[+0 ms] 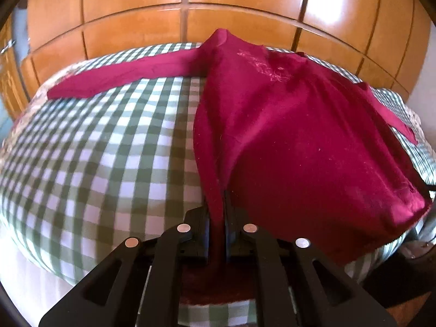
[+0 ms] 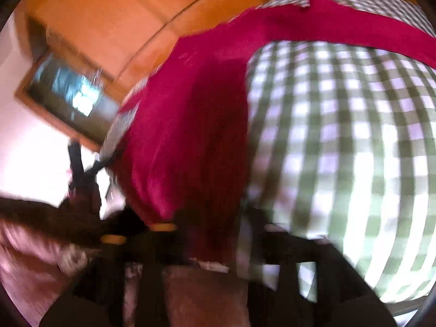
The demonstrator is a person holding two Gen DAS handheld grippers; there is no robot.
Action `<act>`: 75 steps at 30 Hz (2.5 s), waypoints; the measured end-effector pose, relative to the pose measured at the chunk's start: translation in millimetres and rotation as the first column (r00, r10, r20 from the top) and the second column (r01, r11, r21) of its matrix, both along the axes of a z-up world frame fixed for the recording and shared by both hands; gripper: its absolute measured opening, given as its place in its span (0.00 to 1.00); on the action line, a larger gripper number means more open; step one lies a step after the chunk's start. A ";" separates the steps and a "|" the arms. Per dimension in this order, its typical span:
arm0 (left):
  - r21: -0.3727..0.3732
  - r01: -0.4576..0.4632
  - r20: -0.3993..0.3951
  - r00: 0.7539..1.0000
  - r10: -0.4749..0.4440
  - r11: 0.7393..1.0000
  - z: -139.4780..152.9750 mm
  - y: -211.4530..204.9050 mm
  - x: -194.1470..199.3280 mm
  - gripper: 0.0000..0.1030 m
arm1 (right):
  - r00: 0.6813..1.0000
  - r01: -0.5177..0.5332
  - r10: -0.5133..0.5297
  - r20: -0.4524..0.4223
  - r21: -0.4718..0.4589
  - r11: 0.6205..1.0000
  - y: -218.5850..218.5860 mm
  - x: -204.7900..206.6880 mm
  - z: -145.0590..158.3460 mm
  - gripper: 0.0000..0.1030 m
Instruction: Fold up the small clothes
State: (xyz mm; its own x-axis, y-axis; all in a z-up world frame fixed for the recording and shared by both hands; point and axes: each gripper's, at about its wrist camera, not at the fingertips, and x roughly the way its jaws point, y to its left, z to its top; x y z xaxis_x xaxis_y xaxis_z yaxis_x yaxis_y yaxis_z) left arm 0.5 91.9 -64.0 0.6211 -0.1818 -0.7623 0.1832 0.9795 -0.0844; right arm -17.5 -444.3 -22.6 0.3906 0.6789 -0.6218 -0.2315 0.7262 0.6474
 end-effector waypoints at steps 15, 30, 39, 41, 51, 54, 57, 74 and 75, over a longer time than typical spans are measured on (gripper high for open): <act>-0.049 -0.010 0.065 0.998 0.013 0.999 26.8 -74.3 91.5 0.61 | 0.880 0.475 -0.464 -0.101 0.184 0.860 -43.9 146.1 -13.6 0.65; 0.027 -0.021 0.064 0.998 0.019 0.999 -18.4 -96.0 87.8 0.76 | 0.766 0.642 -0.625 0.151 -0.129 0.756 -72.5 234.3 16.0 0.08; 0.005 0.006 0.059 0.998 -0.007 1.000 -20.4 -93.8 92.2 0.84 | 0.773 0.635 -0.613 0.164 -0.199 0.747 -64.4 240.0 -16.6 0.16; 0.006 0.011 0.058 0.998 -0.012 1.000 -20.8 -94.7 92.9 0.85 | 0.772 0.636 -0.615 0.160 -0.190 0.748 -64.1 235.3 -16.8 0.22; -0.003 0.011 0.065 0.998 -0.010 1.000 -20.3 -94.6 90.5 0.86 | 0.817 0.576 -0.497 0.292 -0.465 0.673 18.9 200.3 34.1 0.96; -0.004 0.010 0.062 0.998 -0.010 1.000 -19.1 -94.9 89.0 0.89 | 0.810 0.587 -0.470 0.351 -0.478 0.654 51.1 189.5 45.9 0.98; 0.014 0.004 0.053 0.999 -0.005 1.000 -13.7 -96.5 85.9 0.93 | 0.843 0.536 -0.394 0.367 -0.499 0.681 84.2 188.3 45.1 0.98; -0.378 -0.396 0.028 0.898 0.438 0.837 34.1 89.0 129.9 0.81 | 0.918 0.396 -0.254 0.306 -0.638 0.661 128.6 195.8 -4.4 0.98; -0.414 -0.447 -0.012 0.874 0.486 0.793 28.4 106.3 136.0 0.74 | 0.917 0.398 -0.256 0.307 -0.637 0.660 128.9 195.4 -4.7 0.98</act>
State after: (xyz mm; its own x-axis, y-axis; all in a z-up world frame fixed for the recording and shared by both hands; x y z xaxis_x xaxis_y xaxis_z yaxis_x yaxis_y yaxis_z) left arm 136.5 198.1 -35.6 0.7703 -0.1222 -0.6259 -0.2612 0.8350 -0.4844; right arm 177.9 -315.4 -27.3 0.6525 -0.0906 -0.7523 0.0509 0.9958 -0.0757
